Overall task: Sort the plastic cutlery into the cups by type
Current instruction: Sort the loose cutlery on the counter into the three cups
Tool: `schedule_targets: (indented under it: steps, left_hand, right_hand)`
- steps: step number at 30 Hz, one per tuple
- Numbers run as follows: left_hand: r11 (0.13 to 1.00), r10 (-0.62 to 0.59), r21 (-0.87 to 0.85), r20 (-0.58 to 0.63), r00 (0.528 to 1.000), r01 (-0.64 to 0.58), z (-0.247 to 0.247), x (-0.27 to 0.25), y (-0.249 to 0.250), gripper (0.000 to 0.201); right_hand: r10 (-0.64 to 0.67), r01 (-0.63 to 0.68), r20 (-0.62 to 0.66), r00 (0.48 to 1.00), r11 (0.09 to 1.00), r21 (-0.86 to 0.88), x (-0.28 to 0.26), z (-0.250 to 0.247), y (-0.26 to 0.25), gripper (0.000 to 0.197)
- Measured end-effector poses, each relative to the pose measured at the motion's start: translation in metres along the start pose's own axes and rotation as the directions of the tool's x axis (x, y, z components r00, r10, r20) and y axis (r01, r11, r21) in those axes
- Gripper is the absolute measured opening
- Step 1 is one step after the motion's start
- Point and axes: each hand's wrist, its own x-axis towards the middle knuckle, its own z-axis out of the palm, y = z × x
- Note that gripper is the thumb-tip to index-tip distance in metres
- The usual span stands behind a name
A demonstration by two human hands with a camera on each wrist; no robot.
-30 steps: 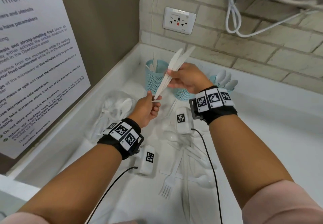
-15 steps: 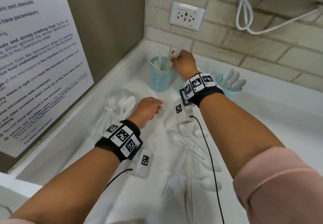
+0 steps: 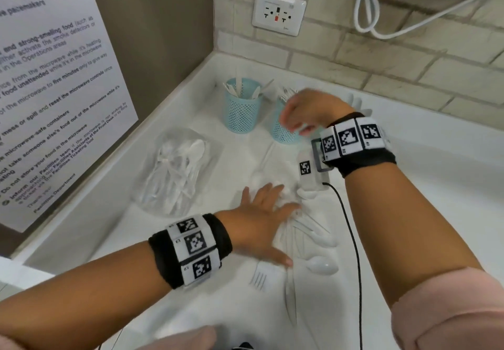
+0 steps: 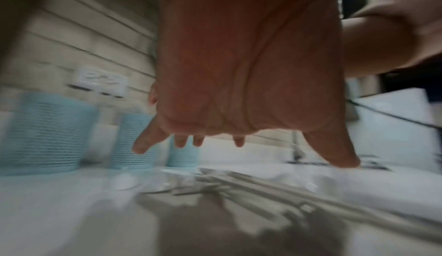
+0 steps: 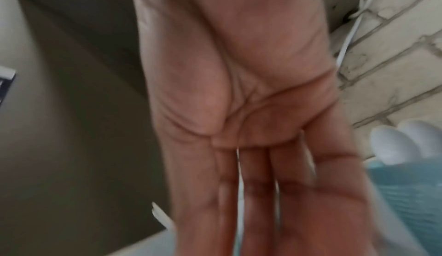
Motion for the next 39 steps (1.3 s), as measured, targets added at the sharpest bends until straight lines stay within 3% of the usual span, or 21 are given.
schedule_targets:
  steps: [2, 3, 5, 9, 11, 14, 19, 25, 30, 35, 39]
  left_hand:
    - [0.987, 0.133, 0.089, 0.015, 0.991, -0.134, 0.011, -0.005, 0.011, 0.097]
    - [0.974, 0.19, 0.115, 0.041, 0.981, -0.194, 0.017, -0.007, 0.018, 0.093]
    - [0.961, 0.233, 0.125, 0.114, 0.966, -0.247, 0.031, -0.009, 0.032, 0.089]
    - [0.989, 0.021, 0.135, 0.221, 0.975, -0.052, 0.054, -0.01, 0.049, 0.102]
    - [0.99, -0.044, 0.141, 0.238, 0.97, 0.011, 0.058, -0.008, 0.049, 0.107]
    - [0.989, -0.084, 0.137, 0.267, 0.96, 0.048, 0.051, -0.004, 0.043, 0.104]
    - [0.976, -0.17, 0.175, 0.258, 0.951, 0.127, 0.033, 0.013, 0.023, 0.1]
    - [0.975, -0.2, 0.137, 0.192, 0.961, 0.176, 0.014, 0.028, -0.006, 0.089]
    - [0.98, -0.198, 0.047, 0.093, 0.976, 0.194, 0.0, 0.038, -0.024, 0.082]
    - [0.967, -0.247, -0.086, -0.063, 0.967, 0.241, -0.004, 0.042, -0.03, 0.087]
    - [0.906, -0.391, -0.281, -0.267, 0.881, 0.317, -0.009, 0.044, -0.031, 0.084]
  right_hand:
    - [0.11, -0.029, 0.244, 0.964, 0.949, -0.313, -0.012, 0.01, 0.012, 0.037]
    - [0.177, -0.041, 0.283, 0.943, 0.903, -0.427, -0.016, 0.017, 0.02, 0.046]
    - [0.284, -0.127, 0.237, 0.929, 0.847, -0.517, -0.018, 0.032, 0.043, 0.061]
    - [0.385, -0.152, 0.183, 0.904, 0.692, -0.706, -0.027, 0.059, 0.084, 0.077]
    - [0.315, -0.152, 0.098, 0.944, 0.678, -0.719, -0.04, 0.069, 0.099, 0.068]
    - [0.249, -0.183, -0.005, 0.969, 0.698, -0.692, -0.054, 0.078, 0.11, 0.065]
    - [0.294, -0.171, 0.065, 0.953, 0.705, -0.688, -0.044, 0.086, 0.111, 0.073]
    - [0.297, -0.222, 0.063, 0.953, 0.823, -0.523, -0.025, 0.09, 0.108, 0.053]
    - [0.272, -0.197, 0.199, 0.942, 0.924, -0.327, -0.027, 0.086, 0.09, 0.031]
    - [0.236, -0.206, 0.247, 0.94, 0.968, -0.144, -0.026, 0.085, 0.086, 0.018]
    - [0.251, -0.286, 0.308, 0.918, 0.955, 0.074, -0.027, 0.082, 0.088, 0.016]
